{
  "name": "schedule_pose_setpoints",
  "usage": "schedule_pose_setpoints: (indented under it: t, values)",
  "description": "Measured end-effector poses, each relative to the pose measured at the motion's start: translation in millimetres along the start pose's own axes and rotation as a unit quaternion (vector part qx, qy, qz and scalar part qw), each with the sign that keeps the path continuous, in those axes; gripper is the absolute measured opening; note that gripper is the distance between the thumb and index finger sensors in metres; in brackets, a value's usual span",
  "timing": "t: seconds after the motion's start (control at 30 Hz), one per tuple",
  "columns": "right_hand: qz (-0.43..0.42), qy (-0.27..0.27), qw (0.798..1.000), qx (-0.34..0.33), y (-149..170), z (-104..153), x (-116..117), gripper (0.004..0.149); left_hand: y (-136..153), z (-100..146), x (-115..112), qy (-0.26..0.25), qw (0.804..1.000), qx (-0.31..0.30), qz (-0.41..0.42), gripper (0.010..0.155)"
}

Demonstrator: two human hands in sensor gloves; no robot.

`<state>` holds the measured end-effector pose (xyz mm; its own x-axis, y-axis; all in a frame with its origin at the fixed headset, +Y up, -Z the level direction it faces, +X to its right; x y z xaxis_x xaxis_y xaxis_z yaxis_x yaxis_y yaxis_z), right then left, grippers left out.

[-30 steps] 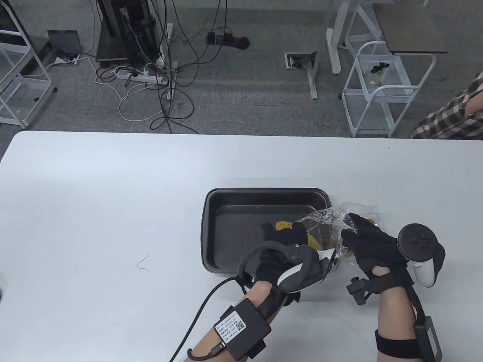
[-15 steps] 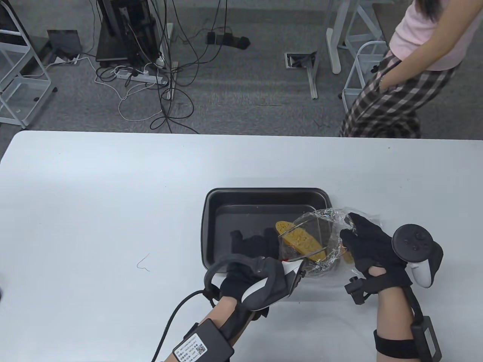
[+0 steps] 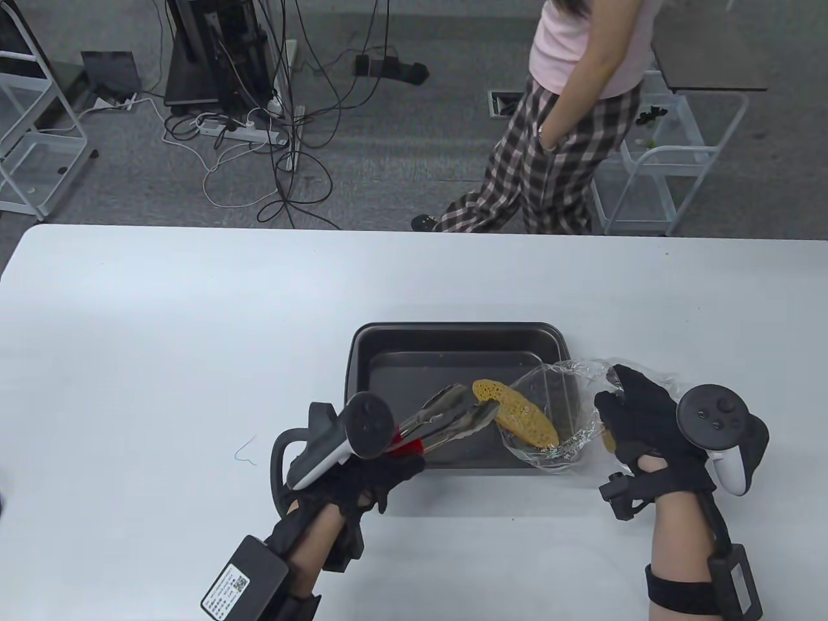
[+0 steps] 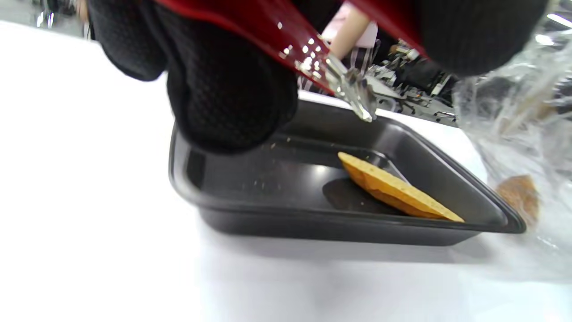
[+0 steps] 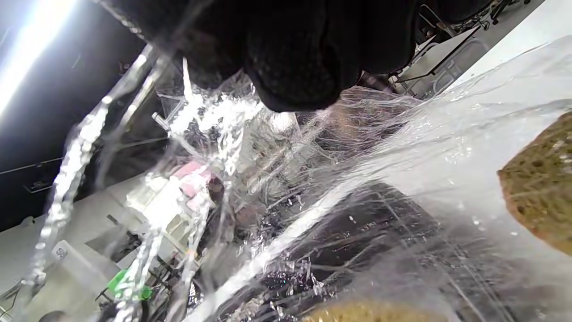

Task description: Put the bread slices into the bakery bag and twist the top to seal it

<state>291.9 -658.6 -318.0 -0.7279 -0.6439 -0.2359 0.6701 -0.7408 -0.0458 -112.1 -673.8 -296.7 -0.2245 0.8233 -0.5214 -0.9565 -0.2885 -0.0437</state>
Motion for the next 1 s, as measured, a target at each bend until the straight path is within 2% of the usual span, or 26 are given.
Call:
schedule_pose_setpoints:
  t: [0.13,0.2,0.37,0.63,1.0]
  values:
    - [0.003,0.001,1.000,0.003,0,0,-1,0.041,12,-33,-9,0.071,0.997,0.025,0.029,0.087]
    - [0.003,0.001,1.000,0.004,0,0,-2,0.041,12,-45,-9,0.087,0.995,0.040,0.019,0.087]
    - [0.001,0.003,1.000,0.007,2,0,-4,0.041,6,-66,-6,0.090,0.994,0.057,0.003,0.088]
    - [-0.001,-0.001,1.000,0.010,2,-1,-3,0.041,-1,-98,-14,0.118,0.990,0.073,0.004,0.089]
    - [-0.009,0.003,1.000,0.015,4,-2,-7,0.041,-23,-119,-25,0.151,0.987,0.057,-0.002,0.084]
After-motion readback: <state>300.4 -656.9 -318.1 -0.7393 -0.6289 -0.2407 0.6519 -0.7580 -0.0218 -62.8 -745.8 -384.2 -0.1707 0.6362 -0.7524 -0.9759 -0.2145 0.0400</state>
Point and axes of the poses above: the tracker on the back of each hand, its own y axis roughly to the little-finger side, its own z axis roughly from the fingertips to the wrist, x = y × z, the point moved 5 cm from there along -z, roughly from the wrist to the fingertips, and after that the axes turned 8 degrees about y, right-handed, at the moved point
